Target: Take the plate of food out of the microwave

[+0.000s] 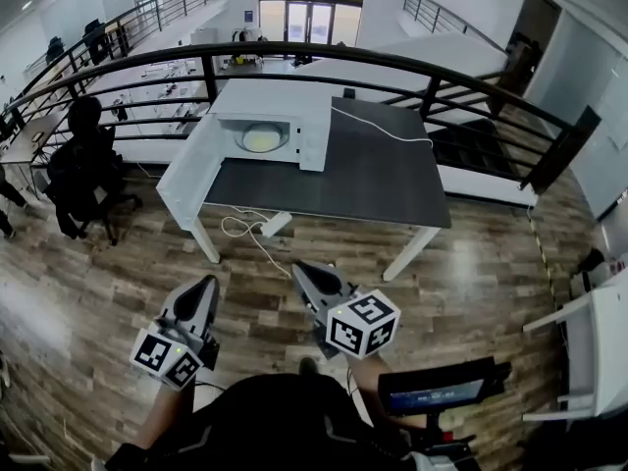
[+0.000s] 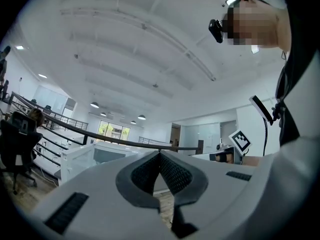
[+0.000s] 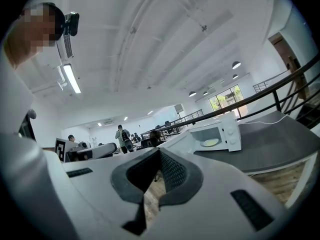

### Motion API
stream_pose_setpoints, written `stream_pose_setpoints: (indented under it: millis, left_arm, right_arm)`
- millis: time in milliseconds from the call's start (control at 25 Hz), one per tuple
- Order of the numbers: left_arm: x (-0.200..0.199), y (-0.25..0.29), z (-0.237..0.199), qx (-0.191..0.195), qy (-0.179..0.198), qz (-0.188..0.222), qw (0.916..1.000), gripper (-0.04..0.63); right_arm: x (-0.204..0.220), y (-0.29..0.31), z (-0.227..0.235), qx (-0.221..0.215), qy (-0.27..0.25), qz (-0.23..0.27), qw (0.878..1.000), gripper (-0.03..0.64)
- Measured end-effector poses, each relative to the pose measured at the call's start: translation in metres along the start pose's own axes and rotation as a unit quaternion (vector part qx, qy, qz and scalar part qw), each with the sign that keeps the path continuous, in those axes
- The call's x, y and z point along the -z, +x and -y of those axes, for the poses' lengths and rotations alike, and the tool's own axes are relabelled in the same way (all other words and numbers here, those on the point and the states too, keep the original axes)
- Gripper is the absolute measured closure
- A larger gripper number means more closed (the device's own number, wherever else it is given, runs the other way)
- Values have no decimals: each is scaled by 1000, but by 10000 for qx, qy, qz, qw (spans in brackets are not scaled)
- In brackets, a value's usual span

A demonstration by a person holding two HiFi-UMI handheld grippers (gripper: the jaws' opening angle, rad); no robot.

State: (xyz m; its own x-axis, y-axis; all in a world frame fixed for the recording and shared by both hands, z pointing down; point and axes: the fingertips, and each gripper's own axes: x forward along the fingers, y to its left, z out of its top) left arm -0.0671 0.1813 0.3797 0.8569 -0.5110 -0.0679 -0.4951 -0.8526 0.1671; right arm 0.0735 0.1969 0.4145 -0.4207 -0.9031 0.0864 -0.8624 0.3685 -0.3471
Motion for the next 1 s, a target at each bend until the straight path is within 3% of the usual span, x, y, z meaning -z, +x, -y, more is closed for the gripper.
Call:
stream_pose_setpoints:
  millis: [320,480,680,1000]
  left_arm:
    - [-4,72,-7,-230,302,-26,9993,591]
    - [3,92,-18,-349,397,-161,9985,591]
    - [9,117,-22,-218,456,-227,9985,591]
    - [7,142,-95,-187,271,-239,9992,591]
  right_arm:
    - [-28,3,81,-28,-200,-44,9998,626]
    - [-34,17,113,-91,-20,52,9999,626]
    - [-35,40,139,-149,149,18,9998,626]
    - [-33,113,145,-135,258,-170,9994,626]
